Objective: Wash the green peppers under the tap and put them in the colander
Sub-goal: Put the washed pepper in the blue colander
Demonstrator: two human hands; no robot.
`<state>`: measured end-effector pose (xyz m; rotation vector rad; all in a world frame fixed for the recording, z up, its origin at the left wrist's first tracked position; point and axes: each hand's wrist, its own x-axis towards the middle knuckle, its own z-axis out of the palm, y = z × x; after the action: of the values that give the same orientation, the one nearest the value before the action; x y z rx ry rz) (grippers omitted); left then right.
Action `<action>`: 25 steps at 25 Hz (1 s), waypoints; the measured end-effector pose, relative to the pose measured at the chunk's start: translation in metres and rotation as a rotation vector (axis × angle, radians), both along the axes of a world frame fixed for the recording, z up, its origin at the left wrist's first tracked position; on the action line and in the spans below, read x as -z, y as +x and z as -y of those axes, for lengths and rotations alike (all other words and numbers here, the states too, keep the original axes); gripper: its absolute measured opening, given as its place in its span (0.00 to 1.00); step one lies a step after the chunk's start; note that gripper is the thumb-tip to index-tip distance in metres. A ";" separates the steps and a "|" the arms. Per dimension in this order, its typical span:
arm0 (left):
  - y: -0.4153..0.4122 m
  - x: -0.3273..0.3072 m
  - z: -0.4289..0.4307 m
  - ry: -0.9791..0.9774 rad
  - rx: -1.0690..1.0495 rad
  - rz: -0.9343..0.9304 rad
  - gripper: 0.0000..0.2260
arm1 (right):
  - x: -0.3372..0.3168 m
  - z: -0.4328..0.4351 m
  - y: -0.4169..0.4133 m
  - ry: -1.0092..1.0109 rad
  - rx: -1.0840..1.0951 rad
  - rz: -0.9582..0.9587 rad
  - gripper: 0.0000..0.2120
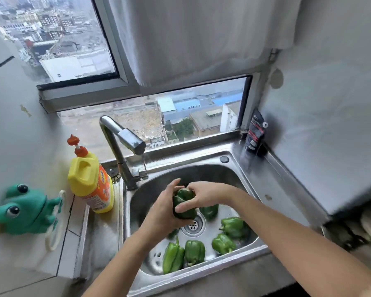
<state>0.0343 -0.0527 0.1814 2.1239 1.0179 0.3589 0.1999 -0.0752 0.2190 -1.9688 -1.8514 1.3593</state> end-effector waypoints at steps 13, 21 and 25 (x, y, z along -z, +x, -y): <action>0.047 0.003 0.031 0.138 0.406 -0.707 0.45 | 0.016 0.162 0.022 0.216 0.735 0.069 0.38; 0.147 -0.010 0.116 0.162 0.365 -0.119 0.21 | 0.003 0.271 0.081 0.370 1.030 0.021 0.34; 0.204 -0.018 0.184 0.059 0.478 0.020 0.14 | 0.009 0.347 0.136 0.478 1.406 -0.019 0.37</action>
<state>0.2385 -0.2364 0.1992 2.3254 0.4659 0.1739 0.3358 -0.4226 0.2103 -2.0849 -0.3203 0.4056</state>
